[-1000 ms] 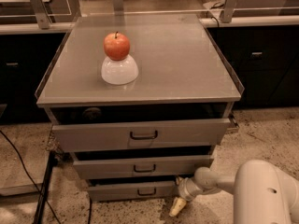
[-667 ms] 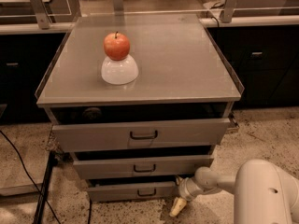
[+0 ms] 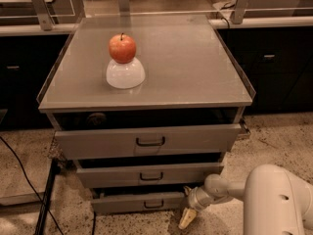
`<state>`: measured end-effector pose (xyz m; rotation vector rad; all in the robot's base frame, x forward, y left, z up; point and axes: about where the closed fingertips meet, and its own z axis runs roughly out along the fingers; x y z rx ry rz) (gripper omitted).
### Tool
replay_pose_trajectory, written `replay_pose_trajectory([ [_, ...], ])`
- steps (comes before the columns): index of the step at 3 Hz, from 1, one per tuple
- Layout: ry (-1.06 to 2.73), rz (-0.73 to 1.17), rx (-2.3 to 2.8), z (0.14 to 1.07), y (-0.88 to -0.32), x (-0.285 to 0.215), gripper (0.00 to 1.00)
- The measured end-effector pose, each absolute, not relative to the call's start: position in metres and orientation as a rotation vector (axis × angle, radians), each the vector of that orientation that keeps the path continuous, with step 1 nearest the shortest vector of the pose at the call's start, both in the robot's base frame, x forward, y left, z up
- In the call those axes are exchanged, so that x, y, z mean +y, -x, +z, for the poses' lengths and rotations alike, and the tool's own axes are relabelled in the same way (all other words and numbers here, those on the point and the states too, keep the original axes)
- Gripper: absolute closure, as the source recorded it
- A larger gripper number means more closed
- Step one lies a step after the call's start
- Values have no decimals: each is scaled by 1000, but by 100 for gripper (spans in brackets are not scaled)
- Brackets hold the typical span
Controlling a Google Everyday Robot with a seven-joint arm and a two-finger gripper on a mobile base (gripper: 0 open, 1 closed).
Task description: Open bottom drawer
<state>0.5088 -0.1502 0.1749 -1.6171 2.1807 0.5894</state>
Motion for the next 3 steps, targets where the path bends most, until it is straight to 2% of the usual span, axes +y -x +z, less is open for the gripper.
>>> replay_pose_trajectory([
  [3,1602,652,2255,178,-493,-155,0],
])
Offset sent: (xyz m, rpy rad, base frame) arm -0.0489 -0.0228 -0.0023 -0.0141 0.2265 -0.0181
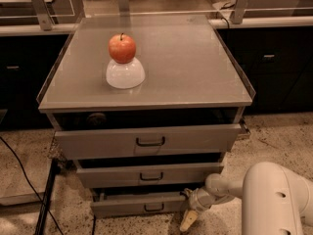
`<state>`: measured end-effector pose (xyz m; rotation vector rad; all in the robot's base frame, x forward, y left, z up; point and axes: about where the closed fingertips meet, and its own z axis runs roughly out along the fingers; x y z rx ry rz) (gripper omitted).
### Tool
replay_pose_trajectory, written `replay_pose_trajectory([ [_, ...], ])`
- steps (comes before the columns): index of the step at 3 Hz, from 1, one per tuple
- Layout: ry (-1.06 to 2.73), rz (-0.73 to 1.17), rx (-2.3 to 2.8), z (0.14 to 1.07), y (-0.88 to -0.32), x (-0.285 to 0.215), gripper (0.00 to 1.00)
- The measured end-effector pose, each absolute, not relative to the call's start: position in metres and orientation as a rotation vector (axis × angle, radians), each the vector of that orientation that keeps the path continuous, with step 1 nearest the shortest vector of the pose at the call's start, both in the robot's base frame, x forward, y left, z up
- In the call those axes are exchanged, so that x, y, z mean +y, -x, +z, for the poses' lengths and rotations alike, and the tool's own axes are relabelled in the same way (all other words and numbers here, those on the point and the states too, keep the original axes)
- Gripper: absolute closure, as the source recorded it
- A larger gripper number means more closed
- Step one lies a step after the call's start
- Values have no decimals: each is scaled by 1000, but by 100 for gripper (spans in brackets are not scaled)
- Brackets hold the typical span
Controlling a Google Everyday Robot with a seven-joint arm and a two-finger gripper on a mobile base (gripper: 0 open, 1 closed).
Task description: Open bottom drawer
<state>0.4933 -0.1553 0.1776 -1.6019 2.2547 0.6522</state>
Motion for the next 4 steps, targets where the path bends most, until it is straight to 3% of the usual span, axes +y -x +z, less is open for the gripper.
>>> replay_pose_trajectory([
  [4,1611,748,2322,183,-471,-159,0],
])
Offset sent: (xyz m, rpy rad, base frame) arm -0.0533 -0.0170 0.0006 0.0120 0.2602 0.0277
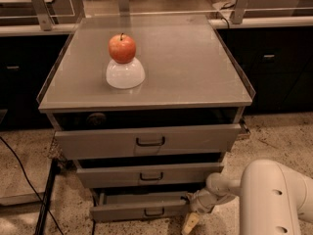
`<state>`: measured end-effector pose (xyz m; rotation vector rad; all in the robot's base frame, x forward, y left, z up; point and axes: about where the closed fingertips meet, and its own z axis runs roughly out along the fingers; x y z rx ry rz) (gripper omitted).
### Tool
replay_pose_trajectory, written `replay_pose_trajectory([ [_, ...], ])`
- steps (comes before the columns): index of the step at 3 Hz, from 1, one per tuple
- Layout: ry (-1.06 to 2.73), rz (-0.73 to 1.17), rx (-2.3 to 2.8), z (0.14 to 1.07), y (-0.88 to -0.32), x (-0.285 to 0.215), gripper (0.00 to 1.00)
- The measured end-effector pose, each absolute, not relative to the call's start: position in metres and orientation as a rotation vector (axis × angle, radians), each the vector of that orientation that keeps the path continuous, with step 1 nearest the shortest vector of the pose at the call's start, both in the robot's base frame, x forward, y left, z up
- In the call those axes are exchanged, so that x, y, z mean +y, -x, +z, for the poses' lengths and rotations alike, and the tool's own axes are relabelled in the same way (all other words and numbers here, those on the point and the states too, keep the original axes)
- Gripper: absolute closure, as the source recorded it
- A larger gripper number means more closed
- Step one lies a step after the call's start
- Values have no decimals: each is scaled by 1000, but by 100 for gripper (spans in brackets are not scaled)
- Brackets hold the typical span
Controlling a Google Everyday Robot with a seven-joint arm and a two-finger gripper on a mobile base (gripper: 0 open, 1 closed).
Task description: Open bottom drawer
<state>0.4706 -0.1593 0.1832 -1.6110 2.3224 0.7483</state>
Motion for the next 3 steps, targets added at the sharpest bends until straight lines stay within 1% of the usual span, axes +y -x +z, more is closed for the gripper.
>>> replay_pose_trajectory([
  [2,1608,789,2361,186,-459,-163,0],
  [3,1635,892,2382,188,-440,-164,0],
])
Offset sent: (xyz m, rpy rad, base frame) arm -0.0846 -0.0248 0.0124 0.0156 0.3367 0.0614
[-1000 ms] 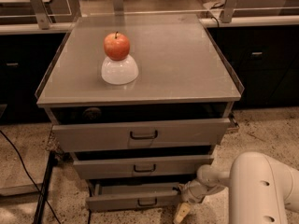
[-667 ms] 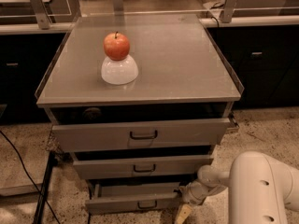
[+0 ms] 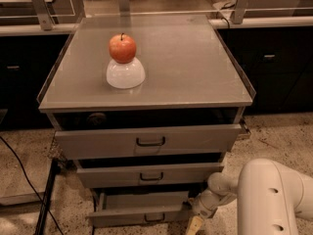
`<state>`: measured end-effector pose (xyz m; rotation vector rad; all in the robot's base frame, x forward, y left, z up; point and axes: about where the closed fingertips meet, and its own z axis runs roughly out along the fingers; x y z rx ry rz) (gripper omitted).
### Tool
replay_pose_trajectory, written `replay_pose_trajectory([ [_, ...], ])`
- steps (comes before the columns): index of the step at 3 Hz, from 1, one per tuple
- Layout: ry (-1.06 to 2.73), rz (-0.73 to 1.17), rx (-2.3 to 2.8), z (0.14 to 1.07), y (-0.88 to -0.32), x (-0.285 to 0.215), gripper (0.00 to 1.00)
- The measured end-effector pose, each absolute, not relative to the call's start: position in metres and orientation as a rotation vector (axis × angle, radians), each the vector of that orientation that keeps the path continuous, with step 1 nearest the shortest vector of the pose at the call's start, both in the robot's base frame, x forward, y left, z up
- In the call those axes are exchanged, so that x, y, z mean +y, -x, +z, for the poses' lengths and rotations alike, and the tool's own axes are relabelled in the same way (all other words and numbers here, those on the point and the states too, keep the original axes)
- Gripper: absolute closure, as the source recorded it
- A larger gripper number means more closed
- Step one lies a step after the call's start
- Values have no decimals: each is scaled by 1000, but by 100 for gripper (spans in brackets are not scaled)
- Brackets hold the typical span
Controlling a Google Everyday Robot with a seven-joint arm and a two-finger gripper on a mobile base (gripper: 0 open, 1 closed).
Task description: Open bottom drawer
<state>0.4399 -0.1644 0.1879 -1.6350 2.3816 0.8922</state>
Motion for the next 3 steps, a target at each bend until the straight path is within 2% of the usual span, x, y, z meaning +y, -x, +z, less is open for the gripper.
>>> replay_pose_trajectory([
  [1,1638,956,2404,193,-429,-167,0],
  [2,1650,1140,2443,202,-398,-170,0],
  [3,1650,1140,2443,202,-398,-170,0],
])
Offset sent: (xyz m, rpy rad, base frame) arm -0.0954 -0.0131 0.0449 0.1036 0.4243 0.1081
